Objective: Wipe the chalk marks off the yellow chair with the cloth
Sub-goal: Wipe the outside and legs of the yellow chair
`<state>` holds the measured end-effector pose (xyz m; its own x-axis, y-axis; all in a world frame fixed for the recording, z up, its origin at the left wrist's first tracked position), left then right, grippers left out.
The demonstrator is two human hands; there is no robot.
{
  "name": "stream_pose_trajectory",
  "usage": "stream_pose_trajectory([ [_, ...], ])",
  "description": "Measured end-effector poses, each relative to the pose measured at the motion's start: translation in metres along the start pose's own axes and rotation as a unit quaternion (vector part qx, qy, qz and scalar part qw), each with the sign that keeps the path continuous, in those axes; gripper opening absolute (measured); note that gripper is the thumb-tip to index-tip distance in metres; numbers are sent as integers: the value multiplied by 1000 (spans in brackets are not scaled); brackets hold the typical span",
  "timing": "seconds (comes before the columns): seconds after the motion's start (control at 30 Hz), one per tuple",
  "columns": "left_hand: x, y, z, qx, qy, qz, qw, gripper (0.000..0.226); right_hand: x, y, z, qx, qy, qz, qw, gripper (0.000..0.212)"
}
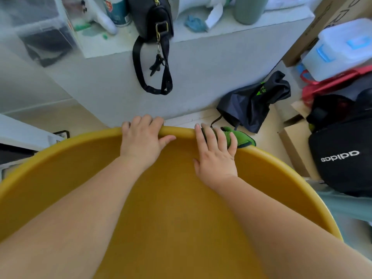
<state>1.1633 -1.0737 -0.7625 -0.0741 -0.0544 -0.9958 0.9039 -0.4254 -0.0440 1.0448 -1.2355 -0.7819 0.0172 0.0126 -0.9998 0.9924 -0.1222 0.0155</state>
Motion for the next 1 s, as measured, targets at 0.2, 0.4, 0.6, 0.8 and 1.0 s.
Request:
stream_pose_trajectory([
  [0.2,0,6,-22,-20,-46,-12,999,47,0,27,-3,-22,8,-11,1000,99],
  [0.4,1,2,-22,-76,-21,-24,997,50,0,35,0,-83,32,-7,996,101],
  [0.6,8,-3,-10,-214,-10,-44,976,51,-2,57,4,-158,51,-13,986,99],
  [0.8,-2,34,-27,-188,-33,-21,981,45,2,90,5,-143,50,14,988,95],
  [1.0,-8,56,-52,-178,-22,0,984,48,5,127,-11,-150,51,35,987,85],
])
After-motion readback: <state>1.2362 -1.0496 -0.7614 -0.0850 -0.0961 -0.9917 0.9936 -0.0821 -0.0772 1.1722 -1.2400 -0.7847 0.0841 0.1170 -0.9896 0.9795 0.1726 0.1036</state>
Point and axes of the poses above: each hand's wrist, its own y-axis towards the middle knuckle, its own x-axis out of the palm, z = x × y, the point moved 4 cm from there along y, towards the middle knuckle, and after that the axes turned 4 degrees about -x, right-handed, at the moved point
